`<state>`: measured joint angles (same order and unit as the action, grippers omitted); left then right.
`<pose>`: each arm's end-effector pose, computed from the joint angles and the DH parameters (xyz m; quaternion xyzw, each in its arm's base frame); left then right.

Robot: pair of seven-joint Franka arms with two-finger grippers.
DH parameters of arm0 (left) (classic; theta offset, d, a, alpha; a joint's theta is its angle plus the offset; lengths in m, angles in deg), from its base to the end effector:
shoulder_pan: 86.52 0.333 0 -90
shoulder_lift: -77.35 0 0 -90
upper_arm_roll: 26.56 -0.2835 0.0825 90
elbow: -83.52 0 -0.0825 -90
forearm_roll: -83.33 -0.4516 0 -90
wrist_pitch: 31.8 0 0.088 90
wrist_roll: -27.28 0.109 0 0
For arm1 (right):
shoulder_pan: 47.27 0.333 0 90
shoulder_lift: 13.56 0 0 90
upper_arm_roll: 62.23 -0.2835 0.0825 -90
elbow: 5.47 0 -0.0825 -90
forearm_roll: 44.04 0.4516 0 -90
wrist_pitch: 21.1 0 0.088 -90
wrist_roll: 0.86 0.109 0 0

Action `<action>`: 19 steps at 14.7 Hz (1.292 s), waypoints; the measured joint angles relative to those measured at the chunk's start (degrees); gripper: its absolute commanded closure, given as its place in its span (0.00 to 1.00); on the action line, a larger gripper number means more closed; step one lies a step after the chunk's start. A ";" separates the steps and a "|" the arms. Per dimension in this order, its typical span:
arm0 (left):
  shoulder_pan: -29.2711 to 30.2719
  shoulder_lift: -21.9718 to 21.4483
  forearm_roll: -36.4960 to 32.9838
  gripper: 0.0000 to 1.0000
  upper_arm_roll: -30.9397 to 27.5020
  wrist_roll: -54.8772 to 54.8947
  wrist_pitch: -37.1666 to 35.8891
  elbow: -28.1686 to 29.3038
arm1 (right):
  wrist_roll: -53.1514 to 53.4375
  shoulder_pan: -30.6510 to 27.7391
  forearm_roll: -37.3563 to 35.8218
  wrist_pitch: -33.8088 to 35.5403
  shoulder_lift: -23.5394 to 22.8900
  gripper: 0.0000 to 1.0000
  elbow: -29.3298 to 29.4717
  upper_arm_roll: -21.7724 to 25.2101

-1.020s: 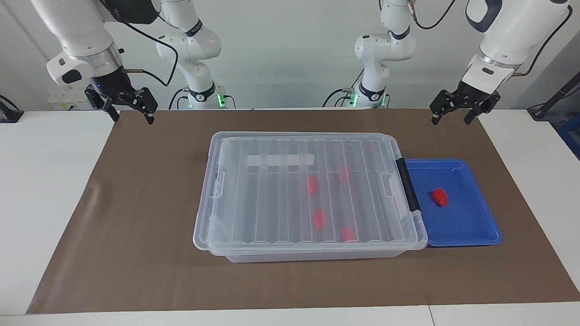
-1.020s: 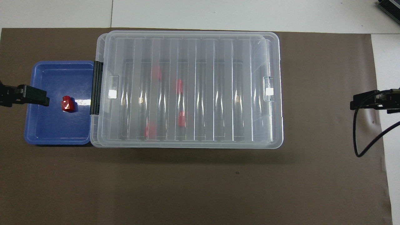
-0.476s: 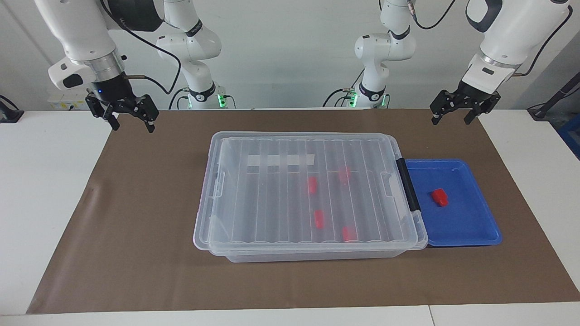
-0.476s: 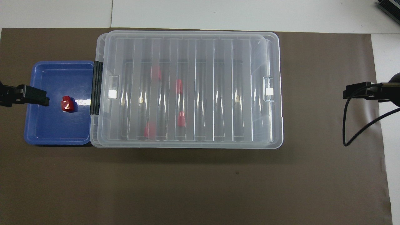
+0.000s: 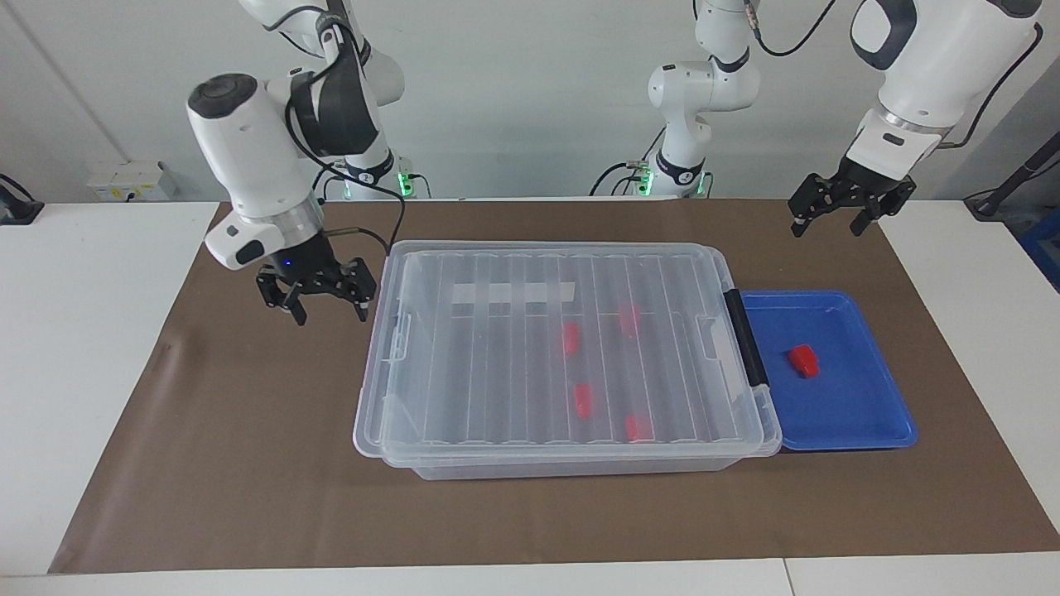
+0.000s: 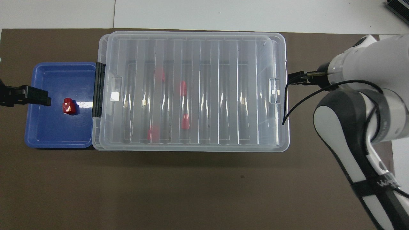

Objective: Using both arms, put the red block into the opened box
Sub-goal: 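Move the right gripper to the lid edge nearest it, then slide the clear lid with the right gripper while the left gripper grasps the red block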

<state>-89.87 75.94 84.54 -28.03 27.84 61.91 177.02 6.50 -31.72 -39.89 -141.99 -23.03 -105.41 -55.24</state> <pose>0.6205 -0.0224 0.5780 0.9996 -0.0208 0.0140 0.0110 0.6805 0.1093 0.4384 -0.9947 0.0031 -0.0965 0.0366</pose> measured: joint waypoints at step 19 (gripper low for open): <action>6.34 3.50 0.00 0.00 -0.56 4.08 35.39 22.78 | 0.68 -2.87 -3.91 0.13 -3.72 0.00 0.36 0.85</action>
<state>-83.54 79.44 84.54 -28.59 31.92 97.29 199.81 7.18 -34.59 -43.79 -141.86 -26.75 -105.05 -54.39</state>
